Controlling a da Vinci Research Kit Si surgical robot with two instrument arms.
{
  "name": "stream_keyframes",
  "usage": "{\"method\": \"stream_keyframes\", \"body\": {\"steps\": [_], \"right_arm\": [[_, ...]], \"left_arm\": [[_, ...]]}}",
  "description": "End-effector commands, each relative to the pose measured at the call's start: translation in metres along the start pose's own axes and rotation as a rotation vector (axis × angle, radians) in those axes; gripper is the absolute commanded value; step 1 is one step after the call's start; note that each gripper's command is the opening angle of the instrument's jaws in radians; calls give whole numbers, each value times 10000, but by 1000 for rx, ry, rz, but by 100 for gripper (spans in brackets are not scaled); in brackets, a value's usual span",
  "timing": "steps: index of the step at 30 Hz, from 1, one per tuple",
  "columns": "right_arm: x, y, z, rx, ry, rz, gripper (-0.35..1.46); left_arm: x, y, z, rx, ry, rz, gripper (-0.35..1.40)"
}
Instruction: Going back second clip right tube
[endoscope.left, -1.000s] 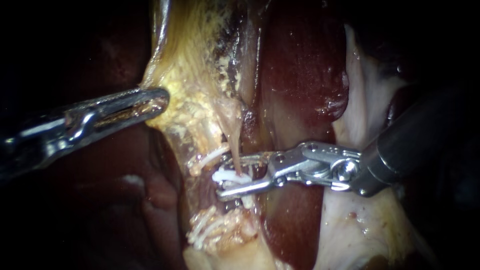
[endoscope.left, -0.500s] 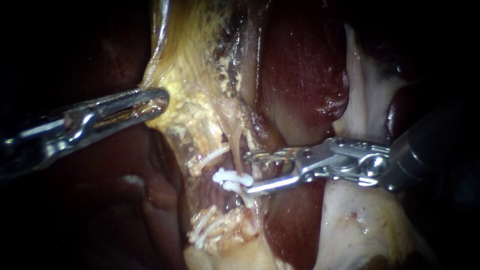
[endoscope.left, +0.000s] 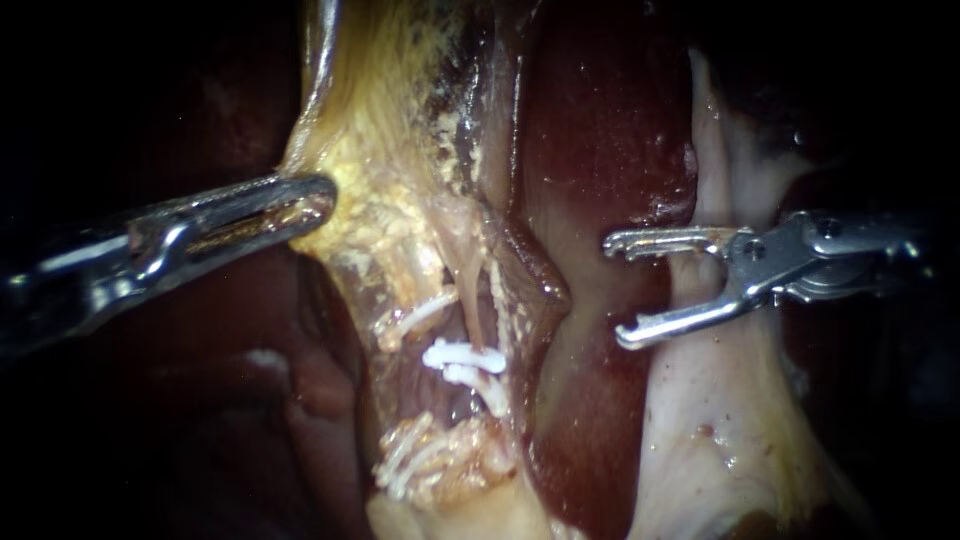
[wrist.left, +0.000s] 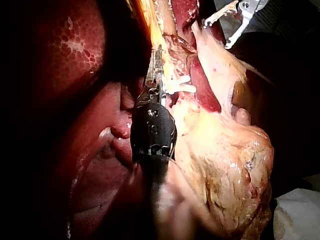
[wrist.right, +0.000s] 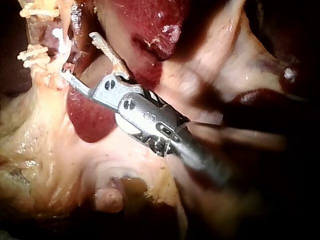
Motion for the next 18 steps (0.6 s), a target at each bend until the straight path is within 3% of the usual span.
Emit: {"method": "stream_keyframes", "body": {"steps": [1, 11, 18], "right_arm": [[1, -2, 0, 1, -4, -17, 60], [20, -16, 1, 15, 18, -105, 60], [23, -17, 7, 12, 27, -115, 60]], "left_arm": [[0, 0, 0, 1, 0, 0, -35], [1, 1, 2, 1, 0, 0, -35], [8, 3, 13, -3, -4, -3, -35]]}}
